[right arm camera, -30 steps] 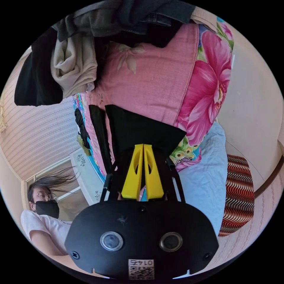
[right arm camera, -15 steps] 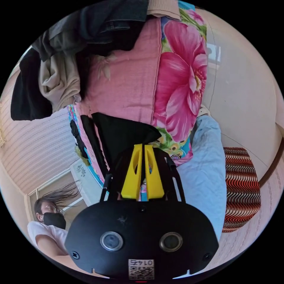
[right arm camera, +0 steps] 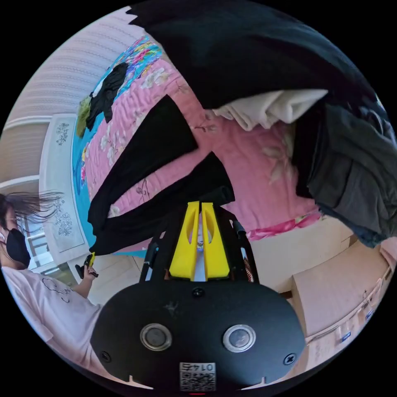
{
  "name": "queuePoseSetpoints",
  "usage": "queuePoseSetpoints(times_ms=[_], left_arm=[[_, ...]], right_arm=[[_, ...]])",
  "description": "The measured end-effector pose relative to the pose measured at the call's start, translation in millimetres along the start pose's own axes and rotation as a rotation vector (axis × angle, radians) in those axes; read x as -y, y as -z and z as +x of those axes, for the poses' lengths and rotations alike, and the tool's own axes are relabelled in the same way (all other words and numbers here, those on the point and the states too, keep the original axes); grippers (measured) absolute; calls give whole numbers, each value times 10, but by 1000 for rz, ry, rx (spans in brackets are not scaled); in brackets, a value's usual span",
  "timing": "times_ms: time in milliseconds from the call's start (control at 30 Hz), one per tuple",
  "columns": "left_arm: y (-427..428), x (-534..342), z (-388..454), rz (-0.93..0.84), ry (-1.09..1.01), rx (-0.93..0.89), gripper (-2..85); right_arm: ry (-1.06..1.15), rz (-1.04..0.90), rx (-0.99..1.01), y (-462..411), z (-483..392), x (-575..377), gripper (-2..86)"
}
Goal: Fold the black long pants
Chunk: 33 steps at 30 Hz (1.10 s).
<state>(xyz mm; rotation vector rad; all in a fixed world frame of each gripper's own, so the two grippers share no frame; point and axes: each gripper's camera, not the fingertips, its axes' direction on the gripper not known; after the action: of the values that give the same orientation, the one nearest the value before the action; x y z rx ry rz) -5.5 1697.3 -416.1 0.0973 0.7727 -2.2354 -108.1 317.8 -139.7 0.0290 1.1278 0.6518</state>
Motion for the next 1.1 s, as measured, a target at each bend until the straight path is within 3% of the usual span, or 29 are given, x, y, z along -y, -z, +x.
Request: queuePoseSetpoints(times_ms=[233, 400, 600, 867, 1033, 1100], left_arm=[[126, 288, 261, 153, -72, -159, -10], [-219, 856, 634, 210, -125, -172, -7], [-836, 1272, 917, 221, -53, -81, 38], [-629, 740, 548, 291, 3, -73, 49], [-986, 209, 233, 151, 114, -4, 79], [-1222, 113, 165, 115, 159, -28, 94]], right_arm=[[154, 126, 55, 262, -389, 909, 2], [349, 16, -142, -213, -953, 1984, 6], [241, -23, -89, -905, -817, 2801, 36], [259, 122, 151, -863, -215, 1888, 75], [-9, 131, 215, -1269, 598, 886, 79], [-177, 146, 355, -1680, 1002, 558, 100]])
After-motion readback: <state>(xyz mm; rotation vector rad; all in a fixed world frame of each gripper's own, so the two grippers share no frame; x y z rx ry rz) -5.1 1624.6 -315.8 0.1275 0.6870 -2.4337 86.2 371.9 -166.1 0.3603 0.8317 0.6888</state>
